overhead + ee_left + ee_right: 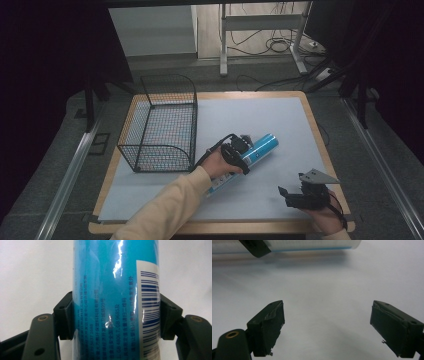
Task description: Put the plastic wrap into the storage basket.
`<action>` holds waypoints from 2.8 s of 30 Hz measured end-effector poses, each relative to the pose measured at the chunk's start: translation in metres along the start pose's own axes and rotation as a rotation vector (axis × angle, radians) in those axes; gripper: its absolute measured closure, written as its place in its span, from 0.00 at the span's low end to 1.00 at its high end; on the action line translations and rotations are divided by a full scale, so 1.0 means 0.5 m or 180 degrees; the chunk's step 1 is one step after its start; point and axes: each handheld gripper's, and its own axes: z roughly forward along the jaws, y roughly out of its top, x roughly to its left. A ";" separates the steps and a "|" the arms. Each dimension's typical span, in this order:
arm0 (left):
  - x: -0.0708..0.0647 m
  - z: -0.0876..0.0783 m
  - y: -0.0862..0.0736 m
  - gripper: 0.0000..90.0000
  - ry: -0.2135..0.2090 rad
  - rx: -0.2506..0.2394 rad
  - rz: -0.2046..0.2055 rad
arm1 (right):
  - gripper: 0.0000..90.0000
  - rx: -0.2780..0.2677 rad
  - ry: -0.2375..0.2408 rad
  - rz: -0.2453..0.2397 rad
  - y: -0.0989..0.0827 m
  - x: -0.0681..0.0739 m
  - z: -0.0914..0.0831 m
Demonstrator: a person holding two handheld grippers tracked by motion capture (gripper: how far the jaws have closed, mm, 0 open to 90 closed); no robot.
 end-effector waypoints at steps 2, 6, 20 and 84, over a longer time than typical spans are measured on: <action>0.002 -0.007 -0.001 0.35 0.0015 -0.0020 -0.0006 | 0.14 -0.0006 -0.0005 0.0012 0.000 0.000 0.000; 0.007 -0.030 0.000 0.35 0.0038 -0.0082 -0.0015 | 0.14 0.0002 -0.0006 0.0005 -0.001 -0.001 0.001; 0.009 -0.084 0.003 0.35 0.0083 -0.0264 0.0004 | 0.14 0.0007 -0.0027 0.0015 -0.002 -0.002 0.001; 0.061 -0.257 0.060 0.36 0.0443 -0.0866 -0.0034 | 0.14 0.0040 -0.0060 0.0026 -0.003 -0.006 0.005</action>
